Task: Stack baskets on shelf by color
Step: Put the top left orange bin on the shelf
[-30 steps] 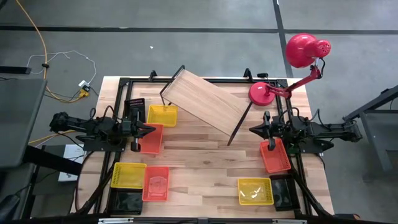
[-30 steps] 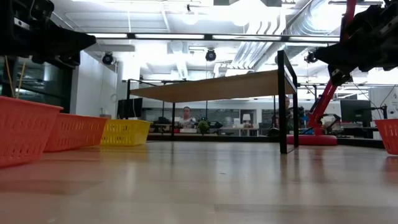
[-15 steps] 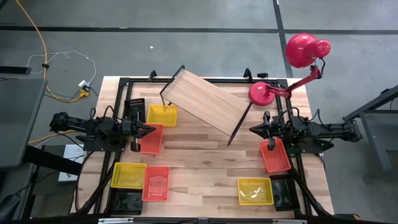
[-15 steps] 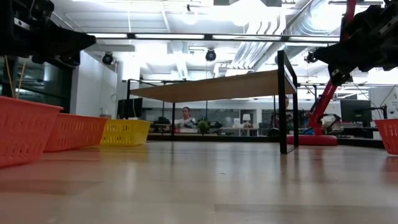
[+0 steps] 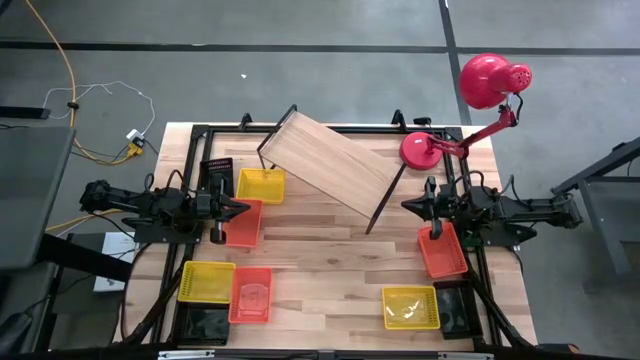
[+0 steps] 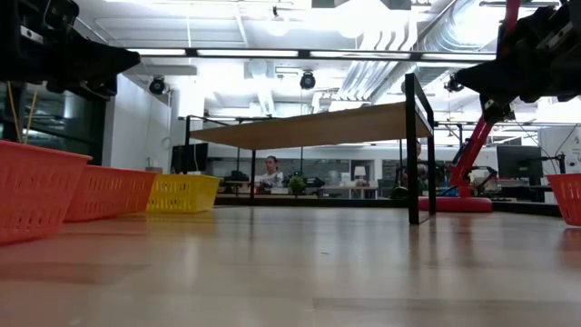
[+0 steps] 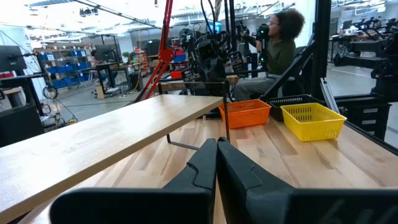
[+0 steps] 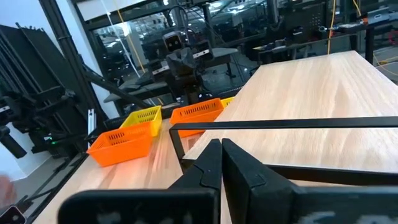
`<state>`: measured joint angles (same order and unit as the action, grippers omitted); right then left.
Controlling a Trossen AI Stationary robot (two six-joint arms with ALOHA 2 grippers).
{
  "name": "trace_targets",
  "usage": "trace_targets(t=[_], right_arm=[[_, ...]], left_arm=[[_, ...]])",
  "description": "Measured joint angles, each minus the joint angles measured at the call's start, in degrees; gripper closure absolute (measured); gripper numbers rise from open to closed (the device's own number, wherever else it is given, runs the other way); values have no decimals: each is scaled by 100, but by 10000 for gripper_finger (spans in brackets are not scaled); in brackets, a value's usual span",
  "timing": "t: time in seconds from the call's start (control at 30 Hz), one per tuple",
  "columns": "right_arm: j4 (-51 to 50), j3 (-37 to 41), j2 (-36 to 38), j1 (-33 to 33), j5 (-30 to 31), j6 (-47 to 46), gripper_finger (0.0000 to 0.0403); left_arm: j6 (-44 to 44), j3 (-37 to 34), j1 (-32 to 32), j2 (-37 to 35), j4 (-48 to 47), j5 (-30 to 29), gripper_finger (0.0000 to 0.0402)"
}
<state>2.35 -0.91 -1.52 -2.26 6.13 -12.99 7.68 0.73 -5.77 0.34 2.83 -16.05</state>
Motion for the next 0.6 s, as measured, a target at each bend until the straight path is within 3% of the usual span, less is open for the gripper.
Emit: trace_targets(t=[0.6], right_arm=[[-146,0,0,0,-48,0,403]], left_arm=[[-2,1,1,0,1,1,401]])
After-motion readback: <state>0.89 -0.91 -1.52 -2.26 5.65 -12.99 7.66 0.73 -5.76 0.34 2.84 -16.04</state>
